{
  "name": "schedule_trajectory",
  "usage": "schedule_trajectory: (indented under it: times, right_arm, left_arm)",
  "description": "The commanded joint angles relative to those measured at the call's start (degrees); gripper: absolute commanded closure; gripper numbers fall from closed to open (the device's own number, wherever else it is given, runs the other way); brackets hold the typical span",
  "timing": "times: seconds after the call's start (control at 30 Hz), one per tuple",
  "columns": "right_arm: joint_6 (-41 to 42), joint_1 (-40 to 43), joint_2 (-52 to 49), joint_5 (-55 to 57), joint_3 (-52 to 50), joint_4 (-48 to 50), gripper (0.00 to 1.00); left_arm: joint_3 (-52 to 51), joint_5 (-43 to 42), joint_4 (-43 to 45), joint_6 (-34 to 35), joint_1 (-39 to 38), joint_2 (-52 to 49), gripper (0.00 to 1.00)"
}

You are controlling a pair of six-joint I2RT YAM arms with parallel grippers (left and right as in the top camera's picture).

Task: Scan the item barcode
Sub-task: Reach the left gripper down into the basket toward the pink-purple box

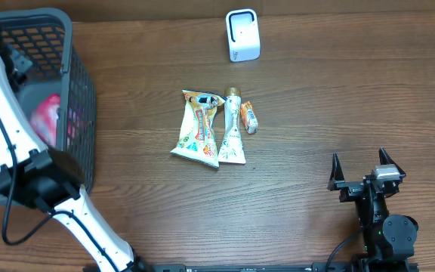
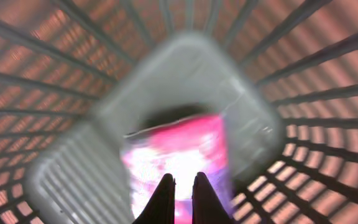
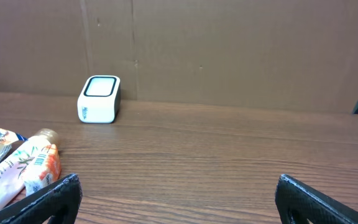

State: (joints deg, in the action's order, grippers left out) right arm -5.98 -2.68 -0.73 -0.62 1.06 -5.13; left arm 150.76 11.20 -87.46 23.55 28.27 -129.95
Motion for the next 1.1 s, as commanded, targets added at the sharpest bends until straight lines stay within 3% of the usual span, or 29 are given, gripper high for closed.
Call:
schedule_trajectory:
  times: [0.0, 0.2, 0.23, 0.27, 0.3, 0.33, 0.37, 0.7, 1.07]
  right_arm:
    - [-0.07, -0.26, 0.57, 0.13, -0.61, 0.37, 0.0]
    - [-0.07, -0.26, 0.57, 0.13, -0.61, 0.37, 0.0]
    - [-0.07, -0.26, 0.57, 0.13, -0.61, 0.37, 0.0]
    - [-0.07, -0.26, 0.57, 0.13, -0.61, 0.37, 0.0]
    - [-0.07, -0.26, 0.57, 0.13, -0.61, 0.37, 0.0]
    - [-0.07, -0.26, 0.57, 0.13, -0.61, 0.37, 0.0]
    - [-0.07, -0.26, 0.57, 0.13, -0.61, 0.37, 0.0]
    - [-0.07, -0.26, 0.57, 0.13, -0.61, 0.37, 0.0]
    - [-0.07, -0.26, 0.57, 0.13, -0.61, 0.37, 0.0]
  left_arm:
    - [2.95, 0.76, 0.48, -0.15, 0.31, 7.96, 0.96]
    - [2.95, 1.49, -1.27, 2.01, 0.33, 13.2, 0.96]
    - [2.91, 1.42, -1.92, 2.03, 0.37, 13.14, 0.91]
    - [2.56, 1.42, -2.75, 2.03, 0.42, 12.9, 0.81]
    - [2.03, 1.38, -3.45, 2.08, 0.44, 12.61, 0.64]
    - [1.29, 1.38, -4.28, 2.23, 0.5, 12.2, 0.4]
    - [0.35, 1.38, -4.76, 2.23, 0.55, 11.76, 0.0]
    - [-5.35, 0.61, -8.59, 3.39, 0.63, 0.46, 0.0]
    - [-6.29, -2.23, -4.72, 3.23, -1.27, -11.06, 0.0]
